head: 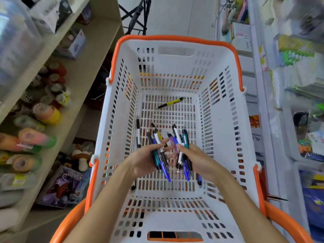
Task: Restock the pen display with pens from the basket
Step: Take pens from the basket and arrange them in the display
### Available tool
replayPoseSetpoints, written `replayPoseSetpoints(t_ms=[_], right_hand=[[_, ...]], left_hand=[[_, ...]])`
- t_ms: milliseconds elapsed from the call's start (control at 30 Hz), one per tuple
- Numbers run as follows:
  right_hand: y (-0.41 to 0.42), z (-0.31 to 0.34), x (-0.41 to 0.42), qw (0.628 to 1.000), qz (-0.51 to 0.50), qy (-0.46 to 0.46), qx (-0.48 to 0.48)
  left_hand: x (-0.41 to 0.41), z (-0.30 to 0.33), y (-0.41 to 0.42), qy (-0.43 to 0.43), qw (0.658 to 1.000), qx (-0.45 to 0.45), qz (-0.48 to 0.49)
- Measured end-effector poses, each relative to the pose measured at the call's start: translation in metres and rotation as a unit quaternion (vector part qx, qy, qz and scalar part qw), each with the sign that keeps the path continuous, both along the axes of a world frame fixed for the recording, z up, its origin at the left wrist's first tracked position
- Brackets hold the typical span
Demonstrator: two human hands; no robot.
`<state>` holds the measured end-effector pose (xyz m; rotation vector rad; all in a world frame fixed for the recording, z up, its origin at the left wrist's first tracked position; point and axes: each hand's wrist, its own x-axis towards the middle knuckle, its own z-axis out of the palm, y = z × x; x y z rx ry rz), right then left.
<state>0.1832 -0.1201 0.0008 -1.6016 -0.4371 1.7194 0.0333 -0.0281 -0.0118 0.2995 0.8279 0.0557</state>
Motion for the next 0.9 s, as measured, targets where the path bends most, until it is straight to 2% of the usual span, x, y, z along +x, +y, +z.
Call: replayPoseSetpoints(t_ms=[67,133,233,333,400,633,800,833,900], right_hand=[[0.003,0.002,-0.001,0.999,-0.044,0.020,0.016],[0.006,0.002,-0.004,0.997,-0.071,-0.012,0.030],[0.008,0.002,-0.015,0.981,-0.027,-0.193,0.017],[0.002,-0.011,-0.029,0.908,0.059,-0.412,0.052],[0.001,-0.017,-0.034,0.875,0.104,-0.469,0.068],[0.003,-0.017,-0.046,0.892,0.167,-0.417,0.055],[0.003,-0.010,-0.043,0.856,0.218,-0.459,0.088],[0.004,-0.009,-0.039,0.865,0.198,-0.453,0.087],[0.009,-0.004,-0.030,0.903,0.083,-0.415,0.080]], left_hand=[[0.004,0.002,0.001,-0.021,1.000,0.003,-0.009],[0.010,0.002,-0.002,-0.029,1.000,0.001,-0.004],[0.016,0.001,-0.005,-0.031,0.999,0.021,0.011],[0.020,0.001,-0.014,-0.010,0.998,0.061,-0.015],[0.023,0.001,-0.018,0.000,0.997,0.075,-0.008],[0.022,0.004,-0.017,-0.002,0.996,0.084,0.012],[0.022,0.001,-0.014,0.029,0.998,0.061,0.020],[0.021,0.001,-0.014,0.034,0.998,0.052,0.022],[0.021,-0.003,-0.012,0.048,0.997,0.047,0.043]])
